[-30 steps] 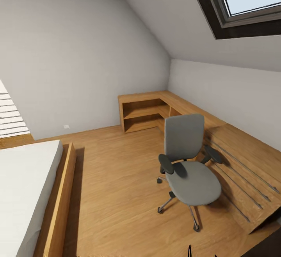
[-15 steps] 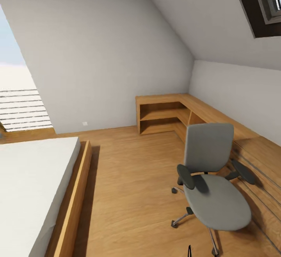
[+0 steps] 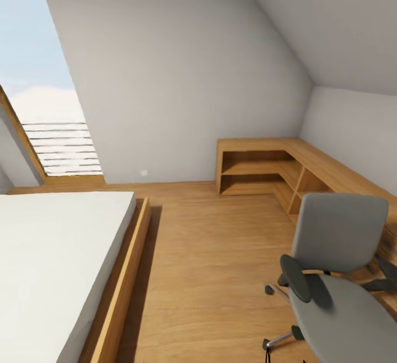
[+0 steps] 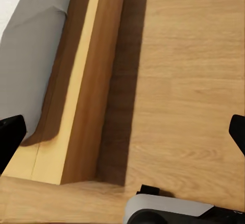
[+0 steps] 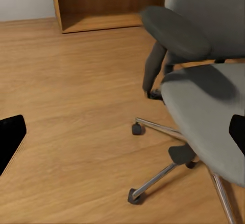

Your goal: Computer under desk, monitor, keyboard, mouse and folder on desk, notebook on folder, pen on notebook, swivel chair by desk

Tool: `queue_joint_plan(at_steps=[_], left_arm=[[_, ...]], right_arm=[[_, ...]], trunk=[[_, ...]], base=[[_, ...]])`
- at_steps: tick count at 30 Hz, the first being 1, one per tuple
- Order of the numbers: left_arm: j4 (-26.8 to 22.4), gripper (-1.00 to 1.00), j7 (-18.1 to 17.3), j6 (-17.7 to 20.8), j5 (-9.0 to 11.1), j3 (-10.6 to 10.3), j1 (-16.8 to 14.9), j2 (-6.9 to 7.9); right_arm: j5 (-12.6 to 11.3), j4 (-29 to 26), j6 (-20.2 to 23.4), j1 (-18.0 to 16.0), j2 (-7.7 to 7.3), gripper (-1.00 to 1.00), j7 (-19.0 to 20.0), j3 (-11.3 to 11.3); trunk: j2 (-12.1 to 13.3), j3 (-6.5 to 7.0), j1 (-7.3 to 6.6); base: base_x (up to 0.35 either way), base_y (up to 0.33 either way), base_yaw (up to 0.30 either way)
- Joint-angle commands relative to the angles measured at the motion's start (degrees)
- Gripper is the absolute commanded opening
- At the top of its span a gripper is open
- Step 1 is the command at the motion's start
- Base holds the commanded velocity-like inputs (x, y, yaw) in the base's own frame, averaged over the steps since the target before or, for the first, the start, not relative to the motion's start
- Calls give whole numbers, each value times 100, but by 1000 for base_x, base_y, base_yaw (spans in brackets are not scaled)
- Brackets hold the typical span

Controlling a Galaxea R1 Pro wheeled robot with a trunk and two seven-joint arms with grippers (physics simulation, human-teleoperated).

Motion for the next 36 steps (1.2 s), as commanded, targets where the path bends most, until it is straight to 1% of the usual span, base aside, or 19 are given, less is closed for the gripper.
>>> queue_joint_plan(at_steps=[1, 11, 17, 22, 36], left_arm=[[2, 100, 49, -12, 11, -50, -7, 1], [2, 100, 49, -9, 11, -59, -7, -4], [2, 100, 49, -6, 11, -66, -7, -7], [2, 100, 49, -6, 11, -71, -7, -8], [2, 100, 54, -5, 11, -72, -7, -8]], right_arm=[[62, 0, -11, -3, 2, 100, -26, -40], [60, 3, -11, -2, 1, 100, -23, -41], [51, 3, -11, -3, -29, 100, -29, -48], [46, 4, -11, -3, -58, 100, -27, -49], [44, 3, -11, -4, -77, 100, -29, -51]], trunk=[[-11, -12, 4], [-11, -12, 4], [-11, -12, 4], [-11, -12, 4], [-11, -12, 4]], base=[[53, 0, 295], [27, 0, 294], [203, 0, 206], [291, 0, 70], [318, 0, 9]])
